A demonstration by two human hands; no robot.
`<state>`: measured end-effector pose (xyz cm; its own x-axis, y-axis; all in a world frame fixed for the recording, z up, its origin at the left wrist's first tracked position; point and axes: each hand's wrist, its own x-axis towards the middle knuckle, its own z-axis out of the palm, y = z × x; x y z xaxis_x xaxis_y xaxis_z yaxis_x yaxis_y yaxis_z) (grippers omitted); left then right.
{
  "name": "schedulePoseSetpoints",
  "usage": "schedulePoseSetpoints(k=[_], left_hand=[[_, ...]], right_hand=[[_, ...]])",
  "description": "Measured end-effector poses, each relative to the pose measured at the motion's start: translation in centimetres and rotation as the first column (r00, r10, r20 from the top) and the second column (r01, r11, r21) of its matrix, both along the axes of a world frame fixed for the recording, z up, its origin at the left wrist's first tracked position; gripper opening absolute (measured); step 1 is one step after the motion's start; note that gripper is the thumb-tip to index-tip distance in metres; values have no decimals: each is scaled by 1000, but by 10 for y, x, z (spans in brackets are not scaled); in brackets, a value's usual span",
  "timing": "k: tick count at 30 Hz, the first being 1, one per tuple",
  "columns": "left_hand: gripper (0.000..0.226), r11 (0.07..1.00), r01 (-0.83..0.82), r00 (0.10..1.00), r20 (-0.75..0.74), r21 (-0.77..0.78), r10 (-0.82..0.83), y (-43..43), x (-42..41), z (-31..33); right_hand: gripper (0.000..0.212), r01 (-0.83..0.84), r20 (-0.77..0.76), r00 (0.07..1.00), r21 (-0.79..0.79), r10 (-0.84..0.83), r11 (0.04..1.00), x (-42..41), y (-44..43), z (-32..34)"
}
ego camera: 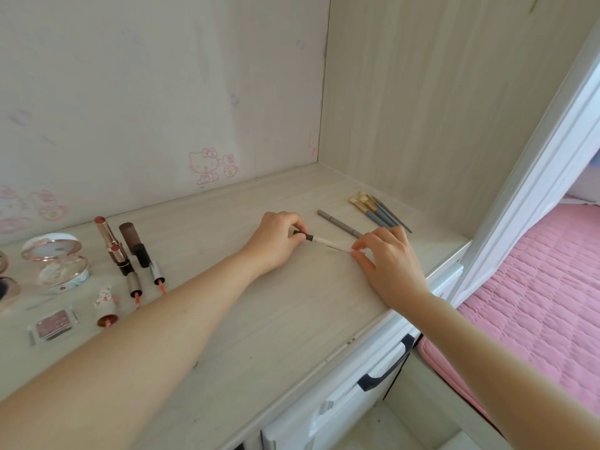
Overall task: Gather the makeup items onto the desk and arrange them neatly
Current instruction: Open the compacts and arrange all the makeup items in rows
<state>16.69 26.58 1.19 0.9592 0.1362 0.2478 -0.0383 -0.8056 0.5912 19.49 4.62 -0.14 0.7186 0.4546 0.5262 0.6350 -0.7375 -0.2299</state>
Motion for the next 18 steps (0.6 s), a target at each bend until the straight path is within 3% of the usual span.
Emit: schedulePoseSetpoints(k=[7,11,15,18], left_hand=[[10,978,-13,1000,-19,-207,9,13,-58,19],[13,938,-19,996,72,-346,46,17,-103,33],[15,869,-31,983,141,-494,115,23,-147,40],[19,749,-13,976,155,-663,154,31,-176,42]], right_hand=[[10,-82,-103,990,163,99,983,-45,6,2],[16,-146,-105,978,269,179,952,-74,14,11],[23,-175,-134,964,335,231,926,-104,23,21],[22,-203,-157,948,375,278,905,-128,35,27]])
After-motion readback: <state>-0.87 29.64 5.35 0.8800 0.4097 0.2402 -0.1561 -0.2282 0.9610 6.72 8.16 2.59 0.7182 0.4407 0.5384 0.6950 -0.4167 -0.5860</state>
